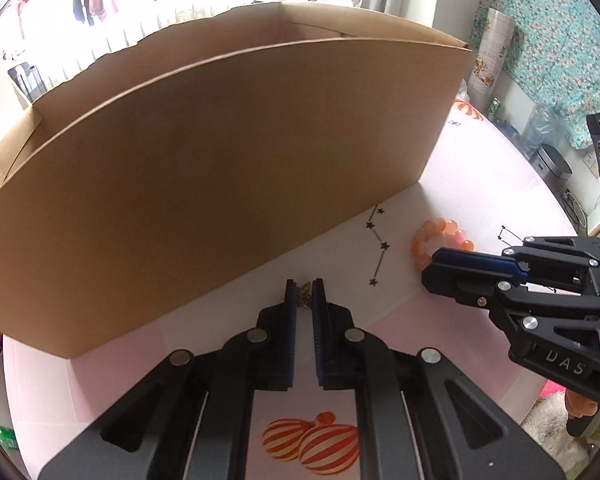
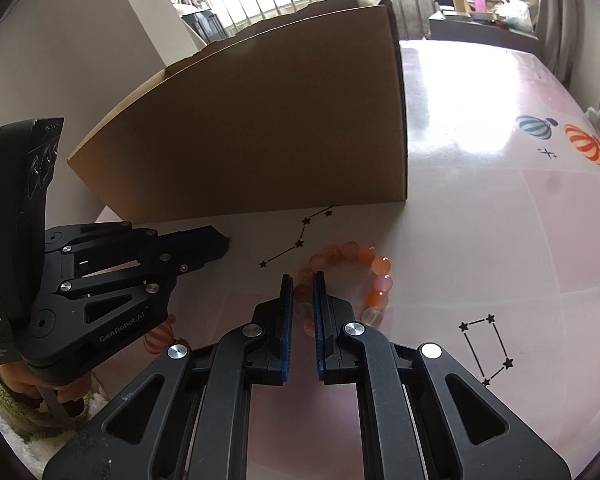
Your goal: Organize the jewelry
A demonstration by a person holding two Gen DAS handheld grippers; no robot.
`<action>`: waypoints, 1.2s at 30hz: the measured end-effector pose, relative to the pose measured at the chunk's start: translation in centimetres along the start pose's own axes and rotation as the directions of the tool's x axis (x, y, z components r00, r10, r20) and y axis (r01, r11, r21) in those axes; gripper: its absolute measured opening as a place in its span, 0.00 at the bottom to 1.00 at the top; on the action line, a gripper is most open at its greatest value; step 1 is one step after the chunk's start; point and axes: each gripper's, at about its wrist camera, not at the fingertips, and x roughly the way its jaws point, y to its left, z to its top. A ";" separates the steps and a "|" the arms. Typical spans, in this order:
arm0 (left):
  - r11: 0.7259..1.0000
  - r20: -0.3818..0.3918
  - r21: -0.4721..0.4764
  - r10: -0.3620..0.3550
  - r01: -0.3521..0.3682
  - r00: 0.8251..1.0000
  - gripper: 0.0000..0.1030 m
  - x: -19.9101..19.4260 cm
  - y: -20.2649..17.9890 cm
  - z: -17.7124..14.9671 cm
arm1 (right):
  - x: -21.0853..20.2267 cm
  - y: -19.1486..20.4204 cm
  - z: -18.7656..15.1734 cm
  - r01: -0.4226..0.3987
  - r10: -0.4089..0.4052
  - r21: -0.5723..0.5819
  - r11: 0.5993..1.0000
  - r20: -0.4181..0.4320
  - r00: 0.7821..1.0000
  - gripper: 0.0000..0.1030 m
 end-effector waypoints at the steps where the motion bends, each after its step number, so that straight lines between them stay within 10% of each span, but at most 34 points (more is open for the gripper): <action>1: 1.000 -0.001 -0.007 0.002 -0.002 1.000 0.07 -0.2 0.5 -0.2 | 0.1 0.2 0.0 -0.005 0.005 -0.004 1.000 -0.005 1.000 0.07; 23: 0.998 0.000 -0.066 0.007 -0.007 1.000 0.07 -0.7 1.8 -0.8 | 0.5 0.3 0.7 -0.013 0.013 -0.015 1.000 -0.040 0.999 0.07; 31: 0.976 0.022 -0.144 -0.160 0.161 0.987 0.07 -1.3 3.8 -2.1 | 0.9 0.6 0.9 -0.004 0.004 -0.015 1.000 -0.042 0.999 0.07; 36: 0.930 0.037 -0.167 -0.326 0.328 0.945 0.16 -1.7 4.2 -3.2 | 1.3 1.0 0.7 -0.006 0.005 -0.008 1.000 -0.039 0.999 0.07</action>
